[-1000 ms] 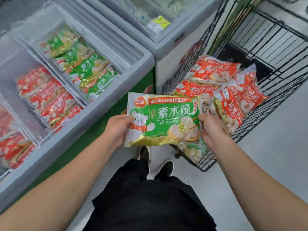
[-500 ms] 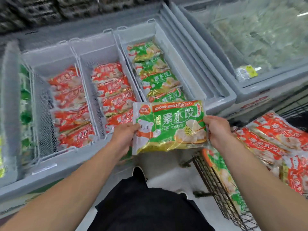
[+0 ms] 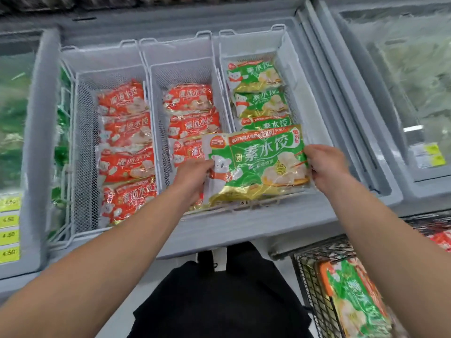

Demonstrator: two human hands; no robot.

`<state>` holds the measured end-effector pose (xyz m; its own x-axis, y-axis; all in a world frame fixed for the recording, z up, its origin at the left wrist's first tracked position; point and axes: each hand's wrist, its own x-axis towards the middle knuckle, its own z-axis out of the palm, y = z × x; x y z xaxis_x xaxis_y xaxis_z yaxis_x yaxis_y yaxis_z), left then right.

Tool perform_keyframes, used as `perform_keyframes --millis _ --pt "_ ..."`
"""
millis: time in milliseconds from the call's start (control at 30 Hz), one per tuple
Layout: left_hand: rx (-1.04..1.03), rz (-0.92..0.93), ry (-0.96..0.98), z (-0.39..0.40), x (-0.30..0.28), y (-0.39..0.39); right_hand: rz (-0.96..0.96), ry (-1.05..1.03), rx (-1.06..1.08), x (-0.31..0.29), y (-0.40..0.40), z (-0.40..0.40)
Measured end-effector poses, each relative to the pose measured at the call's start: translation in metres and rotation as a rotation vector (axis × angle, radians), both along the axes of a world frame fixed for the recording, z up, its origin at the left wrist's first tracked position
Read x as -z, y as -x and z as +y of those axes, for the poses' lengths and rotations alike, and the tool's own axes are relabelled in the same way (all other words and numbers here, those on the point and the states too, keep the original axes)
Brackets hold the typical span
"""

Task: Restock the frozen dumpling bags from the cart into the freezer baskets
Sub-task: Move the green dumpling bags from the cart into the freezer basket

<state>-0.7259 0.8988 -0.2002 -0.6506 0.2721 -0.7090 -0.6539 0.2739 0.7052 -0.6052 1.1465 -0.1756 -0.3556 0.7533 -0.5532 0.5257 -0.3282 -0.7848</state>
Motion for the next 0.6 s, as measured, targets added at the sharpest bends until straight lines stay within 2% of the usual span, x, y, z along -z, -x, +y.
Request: perform_keyframes --millis 200,600 --pt "-0.146 -0.032 0.066 0.057 0.021 0.047 -0.077 0.032 -0.015 0.028 0.068 0.061" --pt "-0.21 -0.081 0.24 0.186 0.076 0.151 -0.252 -0.06 -0.094 0.093 0.206 0.179"
